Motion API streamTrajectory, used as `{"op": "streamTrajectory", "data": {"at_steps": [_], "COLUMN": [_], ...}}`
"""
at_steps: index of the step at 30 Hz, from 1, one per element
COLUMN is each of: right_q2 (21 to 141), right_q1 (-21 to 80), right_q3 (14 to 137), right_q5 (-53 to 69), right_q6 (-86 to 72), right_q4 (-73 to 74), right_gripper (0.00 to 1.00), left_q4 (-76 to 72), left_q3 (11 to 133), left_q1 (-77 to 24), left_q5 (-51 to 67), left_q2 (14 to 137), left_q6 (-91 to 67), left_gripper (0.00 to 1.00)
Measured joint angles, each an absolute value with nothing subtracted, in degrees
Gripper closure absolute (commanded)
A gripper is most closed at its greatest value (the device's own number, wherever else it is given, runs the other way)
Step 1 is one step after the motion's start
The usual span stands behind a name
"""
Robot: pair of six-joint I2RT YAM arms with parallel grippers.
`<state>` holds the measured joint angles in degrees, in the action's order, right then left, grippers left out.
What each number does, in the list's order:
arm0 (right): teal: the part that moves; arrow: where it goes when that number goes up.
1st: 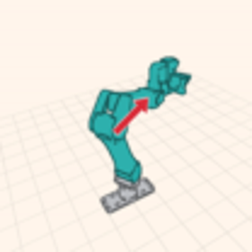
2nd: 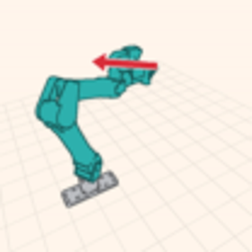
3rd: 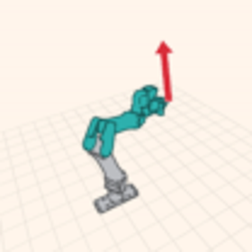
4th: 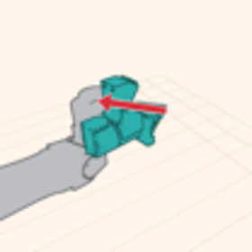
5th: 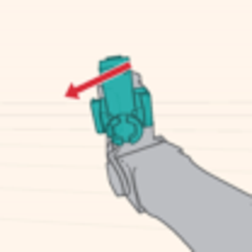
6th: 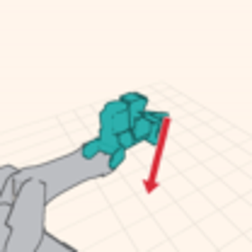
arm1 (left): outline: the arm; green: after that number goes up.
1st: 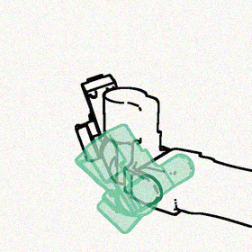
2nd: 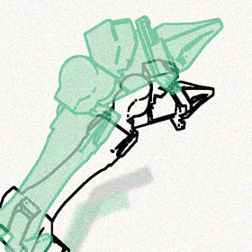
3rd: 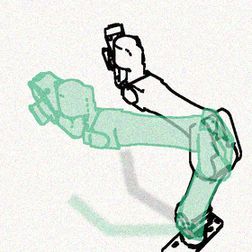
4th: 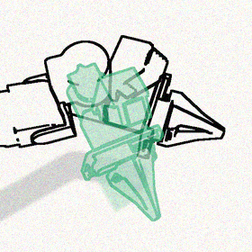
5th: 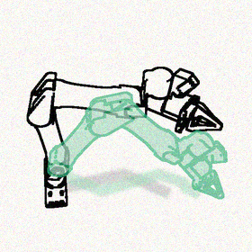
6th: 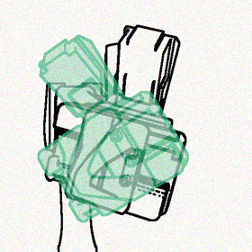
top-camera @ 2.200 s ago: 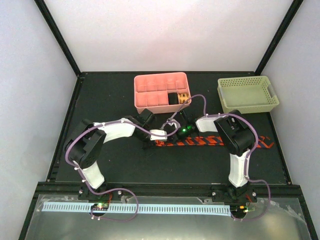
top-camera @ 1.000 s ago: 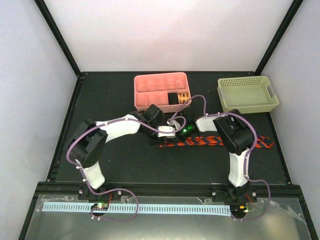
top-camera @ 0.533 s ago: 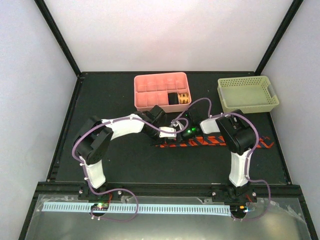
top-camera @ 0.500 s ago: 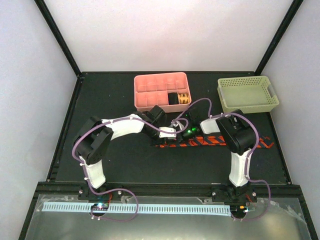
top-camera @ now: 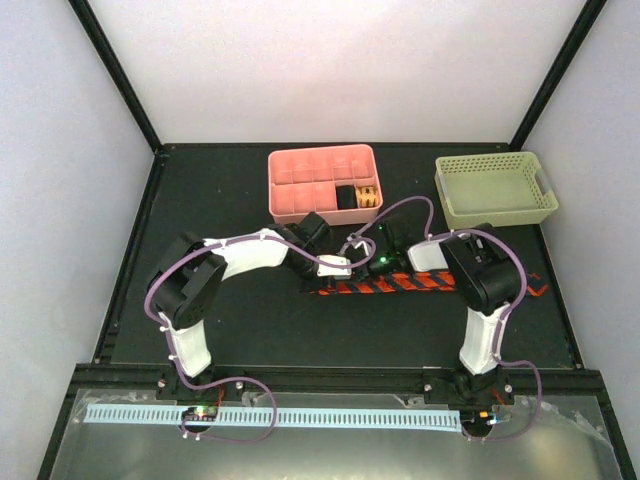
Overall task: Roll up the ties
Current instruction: Roll the tie at the center of the board.
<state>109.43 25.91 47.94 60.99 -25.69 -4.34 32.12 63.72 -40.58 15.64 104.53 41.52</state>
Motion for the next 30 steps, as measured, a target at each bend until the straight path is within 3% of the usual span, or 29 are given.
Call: {"op": "streamTrajectory", "data": {"at_steps": [16,18,21,24,30], "right_q2": [113.6,113.6,113.6,113.6,113.8], "right_q1": [28.7,28.8,28.9,28.9,28.9], "right_q3": [48.5,48.6,48.8,48.9,49.4], "right_q5": [60.7,60.6,60.4,60.1,59.3], "right_q6": [-33.2,-33.1,-32.9,-33.0,-31.4], "right_q4": [-12.1,-12.0,-12.1,-11.8,-10.4], "right_gripper": [0.68,0.74,0.94,0.98,0.98], "left_q4": [32.1,32.1,32.1,32.1,31.6], "left_q3": [63.7,63.7,63.7,63.7,61.5], "left_q1": [-40.5,-40.5,-40.5,-40.4,-39.6], "left_q5": [15.2,15.2,15.2,15.2,16.1], "left_q2": [104.5,104.5,104.5,104.5,102.8], "left_q6": [41.5,41.5,41.5,41.5,41.6], "left_gripper": [0.74,0.74,0.71,0.58,0.14]}}
